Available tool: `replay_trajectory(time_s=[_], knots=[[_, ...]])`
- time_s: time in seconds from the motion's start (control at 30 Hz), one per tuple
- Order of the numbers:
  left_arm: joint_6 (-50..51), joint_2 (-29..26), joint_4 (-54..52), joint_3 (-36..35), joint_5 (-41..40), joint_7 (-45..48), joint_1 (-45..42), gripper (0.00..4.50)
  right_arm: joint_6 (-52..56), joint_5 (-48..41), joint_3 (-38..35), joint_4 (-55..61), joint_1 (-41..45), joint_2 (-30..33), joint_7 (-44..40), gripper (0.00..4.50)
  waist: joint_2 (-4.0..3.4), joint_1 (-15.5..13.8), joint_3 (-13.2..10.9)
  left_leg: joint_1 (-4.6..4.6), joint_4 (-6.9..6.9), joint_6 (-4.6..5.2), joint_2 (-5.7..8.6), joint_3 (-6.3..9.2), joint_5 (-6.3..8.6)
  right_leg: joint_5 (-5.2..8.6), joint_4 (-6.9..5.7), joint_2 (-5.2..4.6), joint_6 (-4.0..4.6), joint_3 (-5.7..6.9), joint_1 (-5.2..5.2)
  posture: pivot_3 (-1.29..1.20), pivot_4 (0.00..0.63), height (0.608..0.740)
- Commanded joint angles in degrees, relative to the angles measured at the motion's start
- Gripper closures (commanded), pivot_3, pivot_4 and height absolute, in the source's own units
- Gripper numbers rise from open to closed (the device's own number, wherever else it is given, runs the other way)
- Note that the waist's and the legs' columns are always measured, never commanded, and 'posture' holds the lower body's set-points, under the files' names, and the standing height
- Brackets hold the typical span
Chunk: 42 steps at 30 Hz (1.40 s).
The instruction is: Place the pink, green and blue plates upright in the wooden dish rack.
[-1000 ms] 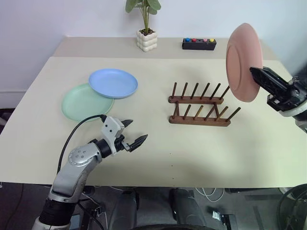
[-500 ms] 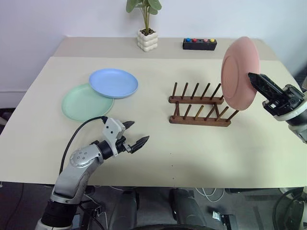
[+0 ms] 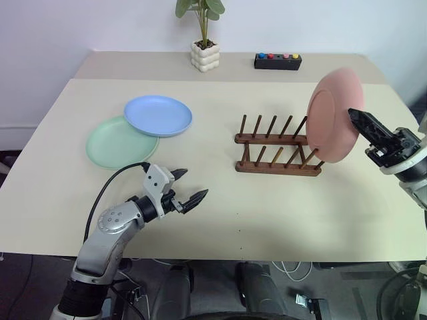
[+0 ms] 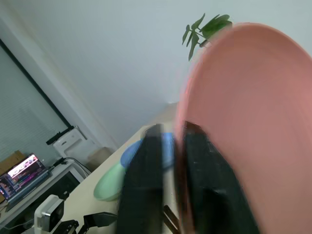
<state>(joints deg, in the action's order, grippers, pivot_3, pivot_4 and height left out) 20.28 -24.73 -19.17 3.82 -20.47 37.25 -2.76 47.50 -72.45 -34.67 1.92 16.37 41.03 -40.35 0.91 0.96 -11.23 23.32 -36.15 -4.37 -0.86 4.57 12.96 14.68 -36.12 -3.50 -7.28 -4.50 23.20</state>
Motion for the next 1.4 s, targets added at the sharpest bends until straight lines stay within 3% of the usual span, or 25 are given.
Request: replay_trajectory(time_s=[0.03, 0.13, 0.3, 0.47, 0.6, 0.7, 0.83, 1.0, 1.07, 1.17, 1.4], knots=[[-1.18, 0.10, -1.46, -0.26, -0.18, 0.37, -0.09, 0.00, -2.01, 0.88, -1.63, 0.51, 0.45, -0.37, 0.58, 2.06, 0.00, 0.02, 0.00, 0.00, 0.00, 0.00, 0.00, 0.00, 0.00, 0.00, 0.00, 0.00, 0.00, 0.00, 0.00, 0.00, 0.150, 0.730], [-1.07, 0.16, -1.46, -0.23, -0.23, 0.34, -0.10, 0.00, -5.35, 4.45, -1.22, 0.02, 1.56, -0.78, 1.74, 0.58, 0.00, 0.01, 0.00, 0.00, 0.00, 0.00, 0.00, 0.00, 0.00, 0.00, 0.00, 0.00, 0.00, 0.00, 0.00, 0.00, 0.150, 0.730], [-1.00, 0.31, -1.40, -0.16, -0.23, 0.28, -0.22, 0.00, -12.90, 10.36, -2.14, -2.66, 6.24, -1.24, 4.26, 0.58, -0.01, 0.06, 0.01, -0.01, 0.00, 0.00, 0.00, -0.02, 0.00, 0.00, 0.00, 0.00, -0.01, 0.00, 0.01, 0.00, 0.150, 0.730], [-1.16, 0.32, -1.12, -0.57, 0.02, -0.06, -0.40, 0.00, -27.12, 23.85, -0.48, -5.43, 12.70, 0.82, 6.94, 0.58, -0.02, 0.10, 0.00, 0.01, 0.02, 0.00, 0.00, -0.03, 0.00, 0.00, 0.00, 0.00, -0.01, -0.01, 0.04, 0.00, 0.150, 0.730], [-2.29, 1.23, 0.33, -2.63, 0.62, -2.37, -1.79, 0.00, -36.97, 37.46, 9.44, 0.40, 16.15, 5.09, 2.21, 0.58, -0.16, 0.16, -0.02, 0.01, 0.03, 0.00, 0.00, -0.05, 0.00, 0.00, 0.00, -0.01, -0.01, -0.02, 0.07, 0.00, 0.150, 0.730], [-3.27, 2.12, 1.80, -4.37, 0.95, -4.57, -3.25, 0.00, -37.93, 40.88, 16.71, 5.50, 17.14, 6.16, -1.89, 0.58, -0.16, 0.43, -0.01, -0.01, 0.07, 0.00, -0.01, -0.05, 0.00, -0.01, -0.02, 0.01, -0.02, -0.02, 0.10, 0.00, 0.150, 0.730], [-3.36, 3.97, 3.93, -8.94, -0.50, -8.40, -5.46, 0.00, -36.80, 43.30, 25.95, 11.95, 18.17, 5.22, -6.43, 0.58, -0.16, 0.21, 0.00, 0.01, 0.03, 0.00, -0.04, -0.04, 0.00, -0.03, -0.02, 0.02, -0.06, -0.01, 0.09, 0.00, 0.150, 0.730], [-0.03, 6.89, 5.64, -18.02, -4.95, -17.18, -10.96, 0.00, -42.72, 52.69, 36.08, 13.76, 14.92, 4.24, -10.83, 0.58, 0.01, -0.35, -0.02, 0.06, -0.04, 0.00, -0.01, 0.02, 0.00, -0.08, -0.01, -0.01, -0.14, 0.05, 0.07, 0.00, 0.150, 0.730], [1.06, 6.90, 5.90, -20.66, -5.27, -20.40, -12.78, 0.00, -43.69, 53.57, 38.12, 14.03, 14.26, 2.53, -11.33, 0.58, 0.02, -0.19, -0.02, 0.05, -0.05, -0.01, -0.01, 0.03, 0.00, -0.09, 0.00, -0.02, -0.16, 0.05, 0.05, 0.00, 0.150, 0.730], [3.77, 2.25, 8.82, -24.54, -1.28, -24.83, -12.93, 0.00, -45.10, 55.11, 40.93, 14.56, 12.60, -0.11, -12.00, 0.58, 0.01, 0.22, -0.02, 0.03, 0.01, -0.01, -0.01, 0.05, 0.00, -0.14, -0.03, 0.01, -0.25, 0.06, 0.06, 0.00, 0.150, 0.730], [11.76, -1.22, 12.75, -35.79, -4.39, -33.76, -15.32, 0.00, -45.74, 56.47, 41.12, 13.15, 10.88, -1.53, -13.29, 0.58, 0.03, -0.15, -0.03, 0.03, 0.01, -0.01, -0.02, 0.09, -0.01, -0.14, -0.06, 0.01, -0.26, 0.09, 0.08, 0.00, 0.150, 0.730]])
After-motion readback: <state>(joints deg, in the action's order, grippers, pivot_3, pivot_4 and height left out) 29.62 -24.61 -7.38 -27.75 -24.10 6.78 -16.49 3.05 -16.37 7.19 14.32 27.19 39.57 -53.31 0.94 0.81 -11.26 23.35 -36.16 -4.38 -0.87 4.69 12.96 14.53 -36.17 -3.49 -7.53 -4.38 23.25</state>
